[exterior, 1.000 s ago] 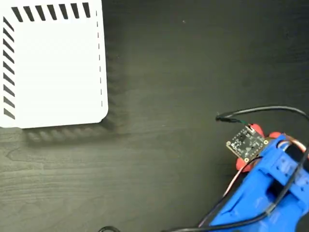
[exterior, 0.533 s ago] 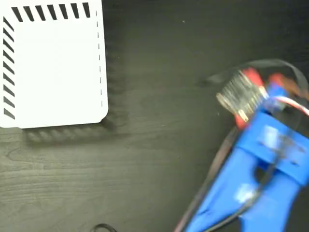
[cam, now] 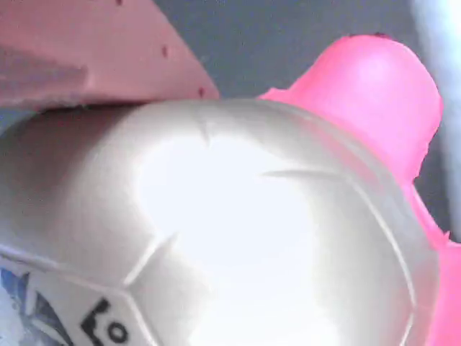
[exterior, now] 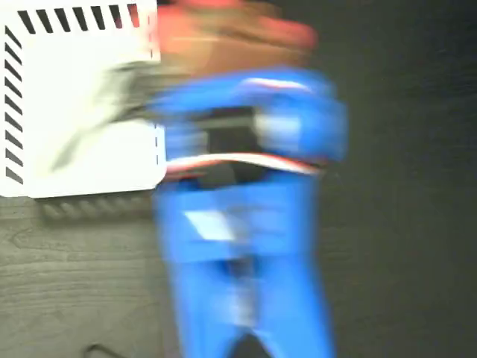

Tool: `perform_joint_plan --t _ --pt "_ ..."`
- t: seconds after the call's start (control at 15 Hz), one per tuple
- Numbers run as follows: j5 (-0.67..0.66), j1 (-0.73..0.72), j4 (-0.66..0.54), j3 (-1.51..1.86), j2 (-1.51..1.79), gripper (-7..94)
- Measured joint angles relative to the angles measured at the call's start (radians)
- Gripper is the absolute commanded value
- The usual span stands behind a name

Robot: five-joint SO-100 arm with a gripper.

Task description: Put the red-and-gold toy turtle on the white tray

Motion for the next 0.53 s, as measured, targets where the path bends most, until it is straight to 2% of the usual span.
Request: perform_joint_plan --t 0.13,0.27,0.53 --pt "0.049 -0.176 -0.037 -0.040 -0.121 0" --pt "0.075 -0.268 -0.071 -0.087 -0.273 0" --pt "0.081 -0.278 -0.095 -0.181 -0.552 0"
